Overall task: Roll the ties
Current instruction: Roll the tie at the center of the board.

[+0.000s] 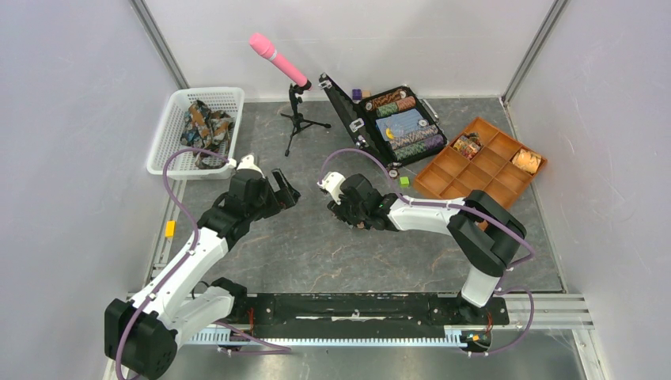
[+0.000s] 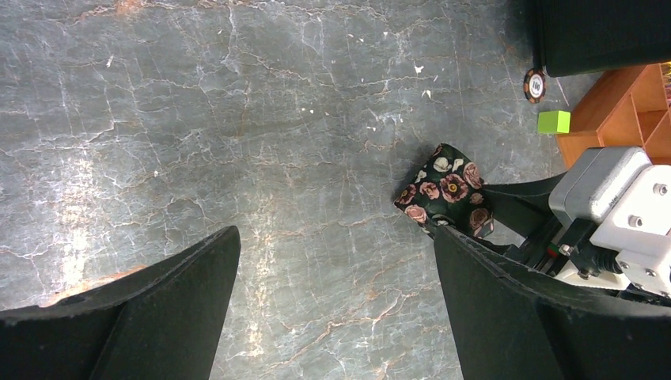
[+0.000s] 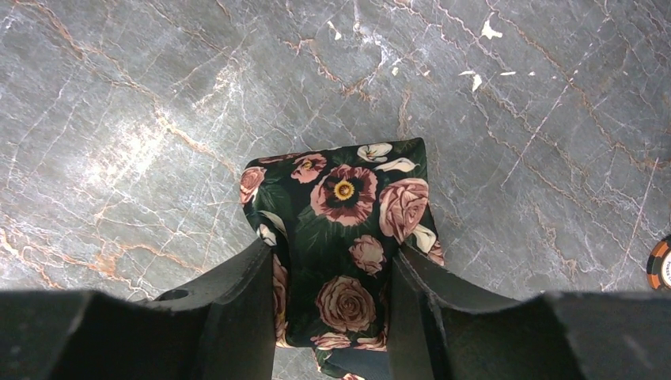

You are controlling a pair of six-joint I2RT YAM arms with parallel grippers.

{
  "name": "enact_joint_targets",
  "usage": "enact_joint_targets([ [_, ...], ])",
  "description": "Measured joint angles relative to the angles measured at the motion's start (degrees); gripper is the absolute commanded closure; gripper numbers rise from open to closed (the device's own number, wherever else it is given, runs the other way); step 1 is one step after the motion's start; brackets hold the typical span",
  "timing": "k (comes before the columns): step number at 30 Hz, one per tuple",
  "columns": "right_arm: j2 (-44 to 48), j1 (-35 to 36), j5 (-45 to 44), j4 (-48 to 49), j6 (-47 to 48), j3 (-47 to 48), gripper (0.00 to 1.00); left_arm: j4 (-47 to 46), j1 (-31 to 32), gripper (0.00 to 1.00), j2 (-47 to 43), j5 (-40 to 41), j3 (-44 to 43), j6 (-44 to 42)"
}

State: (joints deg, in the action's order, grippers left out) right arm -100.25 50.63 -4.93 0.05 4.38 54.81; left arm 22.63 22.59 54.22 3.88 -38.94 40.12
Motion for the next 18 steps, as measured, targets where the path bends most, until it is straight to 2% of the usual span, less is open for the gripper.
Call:
enact_joint_targets([
  [2, 0.0, 0.0, 0.0, 0.0, 0.0, 0.0, 0.33, 0.0, 0.0, 0.02, 0.0, 0.0, 0.0, 0.0],
  [4, 0.0, 0.0, 0.0, 0.0, 0.0, 0.0, 0.23, 0.0, 0.0, 0.02, 0.0, 0.0, 0.0, 0.0],
  [9, 0.0, 0.0, -0.3, 0.0, 0.0, 0.0, 0.2, 0.0, 0.0, 0.02, 0.0, 0.0, 0.0, 0.0],
  [13, -0.1, 0.0, -0.6, 0.0, 0.0, 0.2, 0.24, 0.0, 0.0, 0.02, 0.0, 0.0, 0.0, 0.0],
  [18, -0.9, 0.0, -0.8, 0.1, -0.1, 0.5, 0.06, 0.0, 0.0, 0.01, 0.1, 0.0, 0.0, 0.0],
])
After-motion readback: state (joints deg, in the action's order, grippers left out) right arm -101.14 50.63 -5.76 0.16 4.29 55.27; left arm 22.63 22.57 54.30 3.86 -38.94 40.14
